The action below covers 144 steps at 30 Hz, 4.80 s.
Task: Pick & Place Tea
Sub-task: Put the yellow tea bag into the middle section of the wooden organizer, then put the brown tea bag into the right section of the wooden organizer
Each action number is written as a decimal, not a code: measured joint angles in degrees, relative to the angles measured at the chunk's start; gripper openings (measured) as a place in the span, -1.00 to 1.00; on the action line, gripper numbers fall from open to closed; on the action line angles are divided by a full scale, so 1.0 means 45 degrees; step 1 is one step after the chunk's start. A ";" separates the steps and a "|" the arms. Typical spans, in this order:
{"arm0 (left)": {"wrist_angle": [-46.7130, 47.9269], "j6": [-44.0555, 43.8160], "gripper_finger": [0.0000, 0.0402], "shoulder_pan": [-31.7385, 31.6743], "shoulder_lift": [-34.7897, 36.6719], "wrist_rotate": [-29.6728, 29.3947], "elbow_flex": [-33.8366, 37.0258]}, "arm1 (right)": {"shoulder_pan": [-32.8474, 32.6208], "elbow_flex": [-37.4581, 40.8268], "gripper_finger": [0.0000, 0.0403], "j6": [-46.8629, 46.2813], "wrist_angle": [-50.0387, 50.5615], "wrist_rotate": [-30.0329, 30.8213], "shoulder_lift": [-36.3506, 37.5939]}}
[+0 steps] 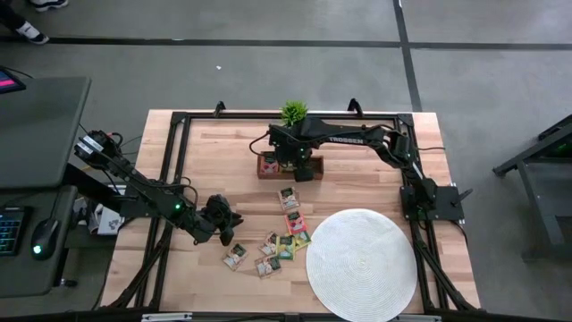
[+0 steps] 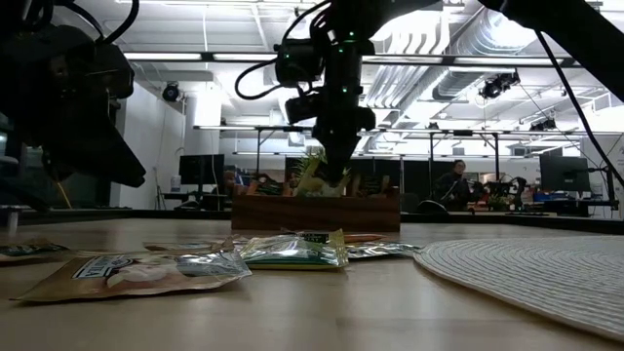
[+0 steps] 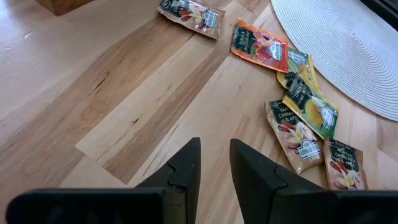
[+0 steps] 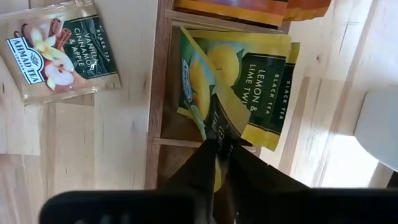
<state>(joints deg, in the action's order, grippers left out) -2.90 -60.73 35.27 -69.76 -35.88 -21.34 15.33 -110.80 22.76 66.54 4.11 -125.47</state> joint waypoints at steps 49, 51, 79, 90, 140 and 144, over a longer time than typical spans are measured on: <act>-0.0015 0.3201 -0.57 0.0000 0.0005 0.1288 0.0000 | -0.4760 0.0324 -0.11 -0.4167 -0.1357 -0.0534 0.0049; -0.0010 0.3361 -0.57 0.0000 0.0005 0.1423 0.0000 | -0.4729 0.0486 -0.07 -0.3898 -0.1441 -0.0269 0.0049; -0.0014 0.3779 -0.57 0.0000 0.0005 0.2225 0.0000 | -0.2357 0.2113 0.02 -0.1273 -0.4121 -0.1308 0.0044; 0.0004 0.3779 -0.57 0.0002 0.0005 0.2221 0.0000 | -0.2383 0.3354 0.02 -0.1022 -0.4936 -0.1352 0.0044; -0.0001 0.3774 -0.57 0.0005 0.0005 0.2382 0.0000 | -0.3434 0.4039 -0.99 -0.4305 -0.5758 0.0995 0.0491; 0.0005 0.3774 -0.57 0.0000 0.0005 0.2370 0.0003 | -0.3828 0.3988 -0.99 -0.4567 -0.5410 0.2831 0.1360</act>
<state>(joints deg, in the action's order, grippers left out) -2.87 -43.75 35.27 -69.73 -25.21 -21.33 -1.89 -92.86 2.21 42.20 16.85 -119.35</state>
